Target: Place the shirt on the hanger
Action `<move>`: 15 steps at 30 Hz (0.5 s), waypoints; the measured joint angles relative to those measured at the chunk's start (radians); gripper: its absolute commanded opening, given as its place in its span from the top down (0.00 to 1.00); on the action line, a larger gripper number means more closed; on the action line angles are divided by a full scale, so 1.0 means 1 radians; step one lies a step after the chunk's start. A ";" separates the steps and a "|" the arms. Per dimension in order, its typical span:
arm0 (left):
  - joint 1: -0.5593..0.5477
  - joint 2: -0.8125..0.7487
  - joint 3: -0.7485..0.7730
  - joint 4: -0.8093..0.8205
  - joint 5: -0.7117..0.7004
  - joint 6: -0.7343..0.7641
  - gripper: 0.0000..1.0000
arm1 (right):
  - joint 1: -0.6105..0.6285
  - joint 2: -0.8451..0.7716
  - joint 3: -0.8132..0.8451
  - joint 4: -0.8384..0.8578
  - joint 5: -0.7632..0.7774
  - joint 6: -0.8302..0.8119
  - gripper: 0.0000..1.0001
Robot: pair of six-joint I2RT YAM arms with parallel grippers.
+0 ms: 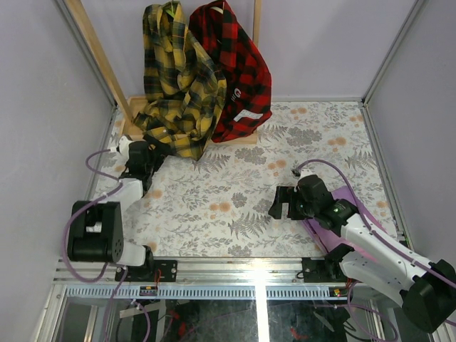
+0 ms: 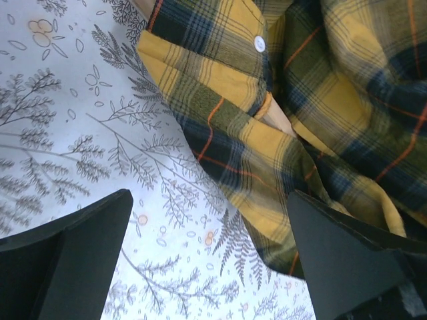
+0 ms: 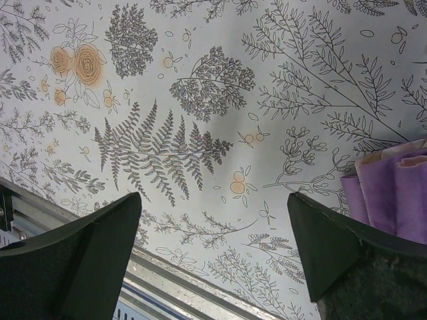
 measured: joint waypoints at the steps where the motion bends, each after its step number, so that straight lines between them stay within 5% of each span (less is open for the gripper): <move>1: 0.007 0.037 0.000 0.041 0.012 -0.008 0.00 | 0.000 -0.002 0.000 0.000 0.000 0.000 0.01; 7: 0.025 0.230 0.029 0.192 0.074 -0.027 0.07 | 0.000 -0.019 -0.003 -0.001 0.001 0.000 0.01; 15: 0.034 0.380 0.127 0.274 0.126 -0.030 0.50 | 0.000 -0.020 -0.003 -0.001 0.002 0.001 0.01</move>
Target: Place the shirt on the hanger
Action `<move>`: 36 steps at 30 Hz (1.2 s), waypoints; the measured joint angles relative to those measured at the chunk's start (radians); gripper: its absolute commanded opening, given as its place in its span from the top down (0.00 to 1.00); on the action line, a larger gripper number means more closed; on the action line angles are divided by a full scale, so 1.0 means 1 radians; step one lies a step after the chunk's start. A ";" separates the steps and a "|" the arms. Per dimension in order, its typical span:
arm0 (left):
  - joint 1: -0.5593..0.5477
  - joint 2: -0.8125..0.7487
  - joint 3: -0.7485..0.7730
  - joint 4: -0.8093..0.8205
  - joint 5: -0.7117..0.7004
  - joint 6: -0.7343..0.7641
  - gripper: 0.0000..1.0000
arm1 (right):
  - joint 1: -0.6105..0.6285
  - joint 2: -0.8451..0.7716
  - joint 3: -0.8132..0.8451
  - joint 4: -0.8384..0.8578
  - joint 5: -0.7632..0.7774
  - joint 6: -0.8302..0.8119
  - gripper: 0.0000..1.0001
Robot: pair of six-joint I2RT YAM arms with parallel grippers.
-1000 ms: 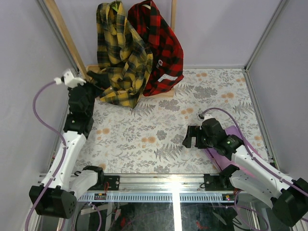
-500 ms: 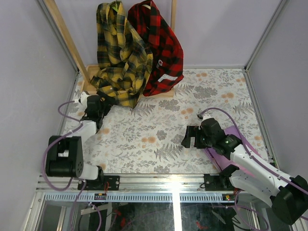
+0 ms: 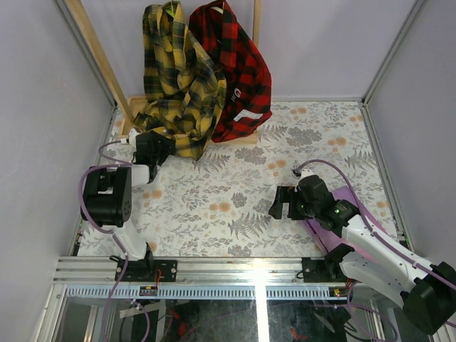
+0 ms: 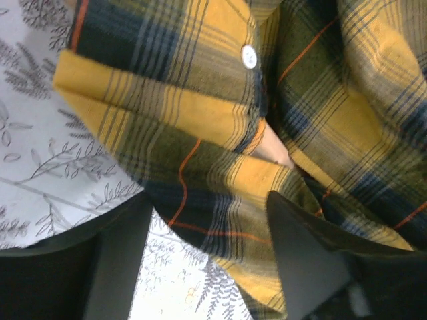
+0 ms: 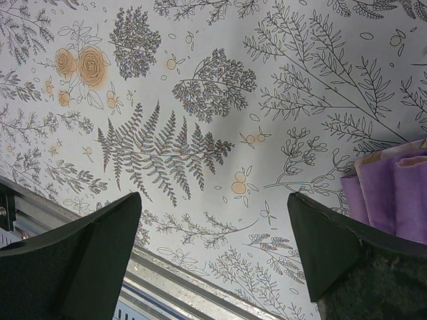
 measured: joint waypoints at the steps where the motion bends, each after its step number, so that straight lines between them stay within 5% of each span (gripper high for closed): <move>1: 0.002 0.013 0.016 0.001 0.002 0.001 0.59 | 0.000 0.000 0.000 0.000 0.000 0.000 0.01; 3: 0.007 0.035 0.050 -0.002 0.005 0.007 0.75 | 0.000 0.000 0.000 0.000 0.000 0.000 0.01; 9: 0.009 0.071 0.140 -0.014 0.008 0.042 1.00 | 0.000 0.000 0.000 -0.005 0.002 0.000 0.01; 15: 0.009 0.080 0.211 -0.076 0.005 0.068 1.00 | 0.000 0.000 0.000 -0.005 0.002 0.000 0.01; 26: 0.009 0.318 0.626 -0.175 0.007 0.121 1.00 | 0.000 0.002 0.000 -0.022 0.003 -0.001 0.01; 30: 0.009 0.415 0.734 -0.227 0.007 0.148 0.90 | 0.000 0.005 0.000 -0.024 0.003 0.000 0.01; 36: 0.010 0.447 0.738 -0.267 0.008 0.179 0.46 | 0.000 0.005 0.000 -0.031 0.018 0.000 0.01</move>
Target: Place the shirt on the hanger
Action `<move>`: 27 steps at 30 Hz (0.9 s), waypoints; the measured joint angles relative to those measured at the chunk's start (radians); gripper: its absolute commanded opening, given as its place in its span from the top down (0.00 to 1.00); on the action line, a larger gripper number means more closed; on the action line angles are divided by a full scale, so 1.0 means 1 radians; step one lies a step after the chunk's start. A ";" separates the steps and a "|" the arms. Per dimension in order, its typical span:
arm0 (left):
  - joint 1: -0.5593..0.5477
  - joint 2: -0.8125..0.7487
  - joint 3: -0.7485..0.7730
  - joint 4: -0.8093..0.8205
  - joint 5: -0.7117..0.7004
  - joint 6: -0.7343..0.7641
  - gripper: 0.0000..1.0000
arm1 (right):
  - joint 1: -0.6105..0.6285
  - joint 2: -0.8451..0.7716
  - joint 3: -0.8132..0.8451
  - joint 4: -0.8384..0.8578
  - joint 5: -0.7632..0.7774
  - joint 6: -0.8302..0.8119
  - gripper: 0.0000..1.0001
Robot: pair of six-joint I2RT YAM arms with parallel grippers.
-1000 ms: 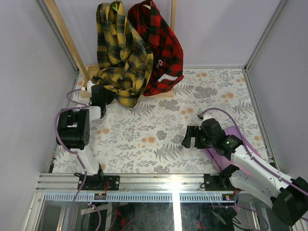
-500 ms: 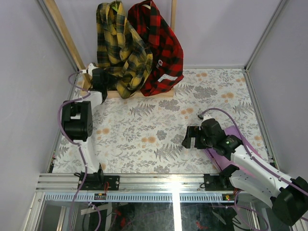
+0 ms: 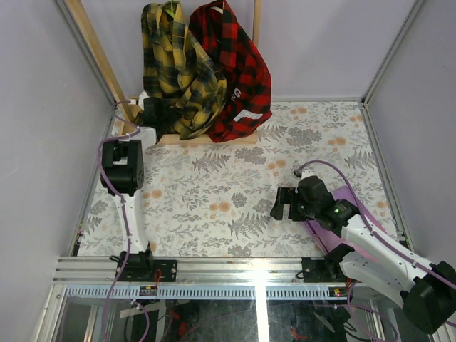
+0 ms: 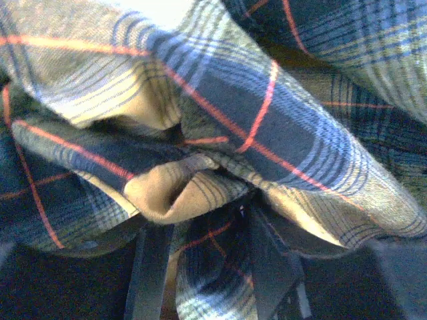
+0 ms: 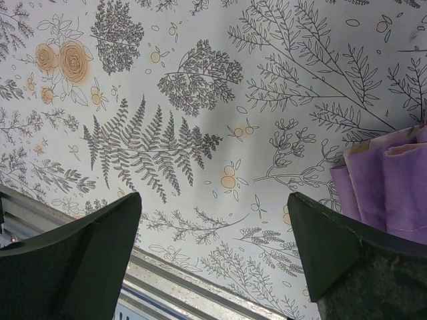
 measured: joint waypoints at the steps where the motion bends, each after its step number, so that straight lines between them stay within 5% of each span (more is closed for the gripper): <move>1: 0.000 -0.004 -0.004 -0.001 0.000 0.004 0.41 | 0.000 0.000 0.000 -0.001 0.001 0.000 0.01; 12: 0.003 -0.269 -0.066 -0.120 -0.105 0.039 0.03 | 0.000 -0.026 0.019 -0.026 0.018 0.002 0.01; 27: -0.047 -0.923 -0.507 -0.390 -0.167 0.108 0.00 | 0.000 -0.196 0.232 -0.172 0.174 -0.075 0.01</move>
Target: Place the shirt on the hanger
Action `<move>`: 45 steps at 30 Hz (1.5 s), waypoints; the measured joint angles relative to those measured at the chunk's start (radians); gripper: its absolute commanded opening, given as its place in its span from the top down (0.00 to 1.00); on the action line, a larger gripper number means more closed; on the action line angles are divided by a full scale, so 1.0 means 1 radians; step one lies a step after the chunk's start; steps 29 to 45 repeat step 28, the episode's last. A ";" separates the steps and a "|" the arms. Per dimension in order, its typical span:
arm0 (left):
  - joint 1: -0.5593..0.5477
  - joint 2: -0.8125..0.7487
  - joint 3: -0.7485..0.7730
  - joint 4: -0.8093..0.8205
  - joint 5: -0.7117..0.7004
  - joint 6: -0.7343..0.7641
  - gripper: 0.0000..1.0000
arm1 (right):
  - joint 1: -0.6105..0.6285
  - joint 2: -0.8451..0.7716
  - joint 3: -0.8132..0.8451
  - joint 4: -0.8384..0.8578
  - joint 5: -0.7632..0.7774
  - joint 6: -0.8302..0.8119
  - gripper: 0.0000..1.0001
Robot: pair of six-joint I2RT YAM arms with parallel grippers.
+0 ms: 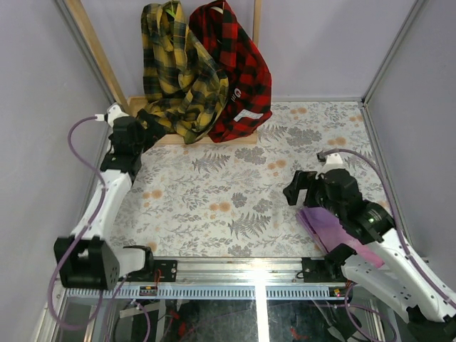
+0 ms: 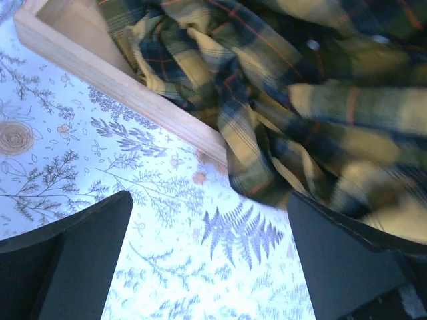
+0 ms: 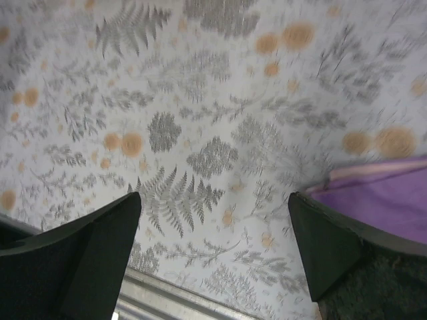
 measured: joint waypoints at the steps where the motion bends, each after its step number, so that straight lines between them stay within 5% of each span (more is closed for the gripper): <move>1: -0.004 -0.039 -0.003 -0.021 0.007 0.024 0.00 | 0.000 -0.006 0.037 -0.016 0.019 -0.019 0.01; 8: -0.032 -0.350 -0.013 -0.186 0.079 0.227 0.00 | 0.000 -0.045 0.244 -0.074 0.167 -0.129 0.01; 16: -0.141 -0.706 -0.129 -0.263 0.111 0.320 0.00 | 0.000 -0.199 0.212 -0.100 0.245 -0.152 0.01; 28: -0.160 -0.715 -0.177 -0.347 -0.061 0.312 0.00 | 0.000 -0.220 0.175 -0.139 0.293 -0.151 0.01; 45: -0.160 -0.715 -0.177 -0.347 -0.061 0.312 0.00 | 0.000 -0.220 0.175 -0.139 0.293 -0.151 0.01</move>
